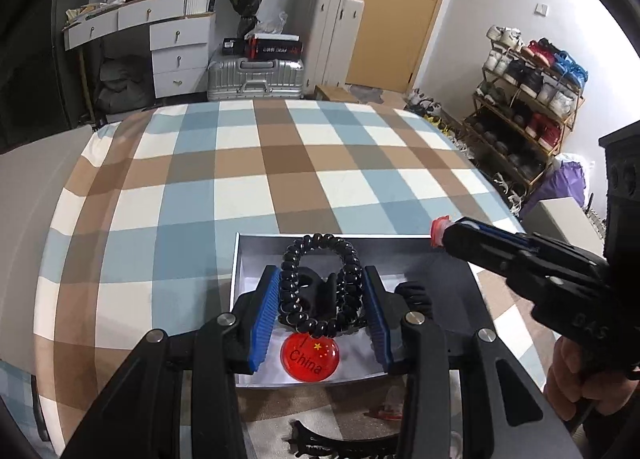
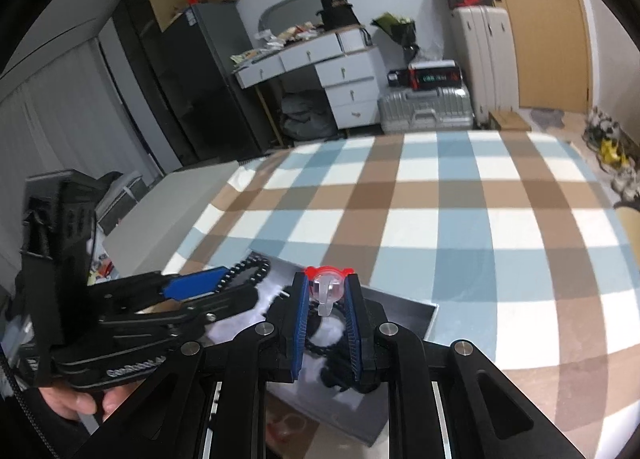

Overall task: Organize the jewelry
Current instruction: 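Carry the bracelet and red ring into the box and open both tools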

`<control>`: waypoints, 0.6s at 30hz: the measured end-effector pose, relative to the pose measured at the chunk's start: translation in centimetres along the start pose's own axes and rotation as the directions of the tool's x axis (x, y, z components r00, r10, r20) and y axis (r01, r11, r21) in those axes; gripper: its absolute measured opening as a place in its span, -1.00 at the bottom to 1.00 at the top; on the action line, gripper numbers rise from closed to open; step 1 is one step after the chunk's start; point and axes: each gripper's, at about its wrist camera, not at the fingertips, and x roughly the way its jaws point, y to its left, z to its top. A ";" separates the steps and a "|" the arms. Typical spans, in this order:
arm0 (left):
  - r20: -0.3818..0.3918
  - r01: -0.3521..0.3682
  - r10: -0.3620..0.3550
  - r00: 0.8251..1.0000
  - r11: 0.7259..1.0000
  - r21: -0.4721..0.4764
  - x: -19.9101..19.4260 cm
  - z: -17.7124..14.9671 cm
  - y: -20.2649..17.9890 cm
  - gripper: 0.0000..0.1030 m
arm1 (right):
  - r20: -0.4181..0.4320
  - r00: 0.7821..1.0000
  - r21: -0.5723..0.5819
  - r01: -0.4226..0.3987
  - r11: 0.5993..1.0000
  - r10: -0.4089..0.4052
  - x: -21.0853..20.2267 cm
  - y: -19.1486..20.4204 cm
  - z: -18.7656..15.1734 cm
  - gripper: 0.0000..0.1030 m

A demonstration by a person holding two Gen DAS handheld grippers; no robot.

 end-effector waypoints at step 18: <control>-0.040 0.001 -0.003 0.999 0.999 -0.038 1.2 -0.1 0.3 -0.32 | -0.063 0.998 0.066 -0.027 0.997 0.031 1.3 -0.3 -1.1 -0.63</control>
